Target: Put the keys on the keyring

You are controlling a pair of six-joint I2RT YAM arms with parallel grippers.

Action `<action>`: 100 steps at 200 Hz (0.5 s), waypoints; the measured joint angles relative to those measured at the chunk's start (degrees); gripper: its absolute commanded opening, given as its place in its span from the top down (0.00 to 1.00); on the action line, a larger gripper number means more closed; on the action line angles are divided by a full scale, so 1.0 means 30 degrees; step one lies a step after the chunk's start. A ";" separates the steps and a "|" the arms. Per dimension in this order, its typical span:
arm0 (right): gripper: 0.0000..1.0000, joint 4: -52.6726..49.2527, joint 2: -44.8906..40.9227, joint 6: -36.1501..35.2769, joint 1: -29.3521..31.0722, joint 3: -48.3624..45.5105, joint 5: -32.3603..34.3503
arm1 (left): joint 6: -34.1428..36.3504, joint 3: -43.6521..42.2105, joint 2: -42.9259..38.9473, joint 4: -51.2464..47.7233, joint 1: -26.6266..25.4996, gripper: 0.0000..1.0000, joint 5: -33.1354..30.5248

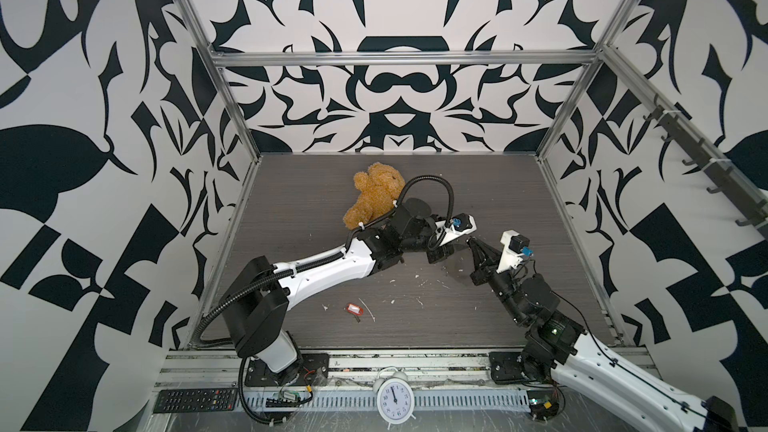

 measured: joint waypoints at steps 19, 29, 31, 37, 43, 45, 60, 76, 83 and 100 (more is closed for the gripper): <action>1.00 0.0007 -0.0058 0.0000 0.0000 0.0000 -0.0022 | 0.0036 0.0160 0.0095 0.0007 -0.0022 0.60 -0.0015; 1.00 0.0000 -0.0146 0.0000 0.0000 0.0000 -0.0022 | -0.0044 0.0379 0.0270 0.0007 -0.0036 0.64 -0.0058; 1.00 -0.0007 -0.0146 0.0000 0.0000 0.0000 -0.0022 | 0.0022 0.0415 0.0321 0.0007 -0.0036 0.64 -0.0058; 1.00 -0.0007 -0.0182 0.0000 0.0000 0.0000 -0.0007 | -0.0007 0.0495 0.0423 0.0007 -0.0051 0.67 -0.0095; 1.00 -0.0007 -0.0204 0.0000 0.0000 0.0000 0.0000 | -0.0022 0.0532 0.0517 0.0022 -0.0073 0.70 -0.0138; 1.00 -0.0007 -0.0233 0.0000 0.0000 0.0000 0.0007 | 0.0029 0.0532 0.0532 0.0029 -0.0073 0.71 -0.0131; 1.00 -0.0175 -0.0270 -0.0007 -0.0007 -0.0022 0.0044 | -0.0087 0.0532 0.0619 0.0022 -0.0102 0.78 -0.0211; 1.00 -0.0211 -0.0262 0.0000 0.0000 -0.0022 0.0022 | -0.0117 0.0532 0.0634 0.0007 -0.0124 0.84 -0.0284; 1.00 -0.0219 -0.0262 0.0000 -0.0007 -0.0022 0.0022 | -0.0109 0.0532 0.0641 0.0007 -0.0146 0.87 -0.0313; 1.00 -0.0255 -0.0270 0.0000 0.0000 -0.0022 0.0036 | -0.0058 0.0532 0.0641 0.0029 -0.0197 0.95 -0.0372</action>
